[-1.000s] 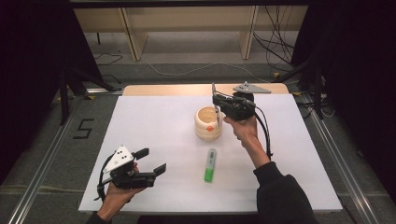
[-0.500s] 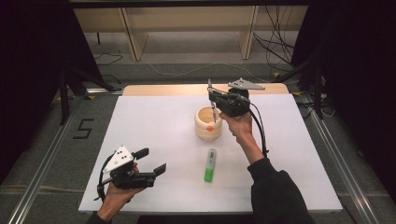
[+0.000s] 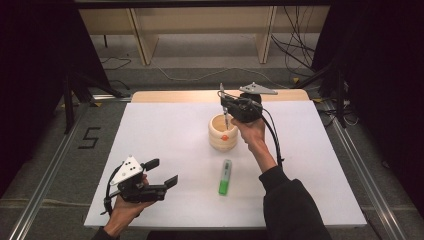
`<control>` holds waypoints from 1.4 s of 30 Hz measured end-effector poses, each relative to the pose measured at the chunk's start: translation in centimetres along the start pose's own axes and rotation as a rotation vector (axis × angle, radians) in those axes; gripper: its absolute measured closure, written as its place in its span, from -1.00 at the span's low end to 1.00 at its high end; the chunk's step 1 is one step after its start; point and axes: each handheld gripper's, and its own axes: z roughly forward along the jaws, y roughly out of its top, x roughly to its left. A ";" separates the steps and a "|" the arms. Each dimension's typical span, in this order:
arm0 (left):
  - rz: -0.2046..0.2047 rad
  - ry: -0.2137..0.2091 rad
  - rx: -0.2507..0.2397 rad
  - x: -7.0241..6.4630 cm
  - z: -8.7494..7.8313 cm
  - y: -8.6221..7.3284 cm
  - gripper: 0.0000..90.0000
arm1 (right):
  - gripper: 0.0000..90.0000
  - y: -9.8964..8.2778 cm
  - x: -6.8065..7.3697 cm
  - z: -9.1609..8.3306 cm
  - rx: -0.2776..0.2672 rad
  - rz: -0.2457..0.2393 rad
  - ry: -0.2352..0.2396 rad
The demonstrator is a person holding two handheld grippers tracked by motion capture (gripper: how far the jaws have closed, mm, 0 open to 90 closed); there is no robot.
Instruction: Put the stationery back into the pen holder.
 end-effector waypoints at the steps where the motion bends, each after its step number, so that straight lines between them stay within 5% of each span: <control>1: 0.001 0.000 0.000 0.0 0.0 0.0 -0.74 | 0.78 0.0 0.0 0.1 0.002 -0.003 -0.003; 42: 0.004 -0.001 -0.001 0.0 -0.1 0.0 -0.74 | 0.78 -2.2 0.2 2.7 0.046 -0.010 -0.051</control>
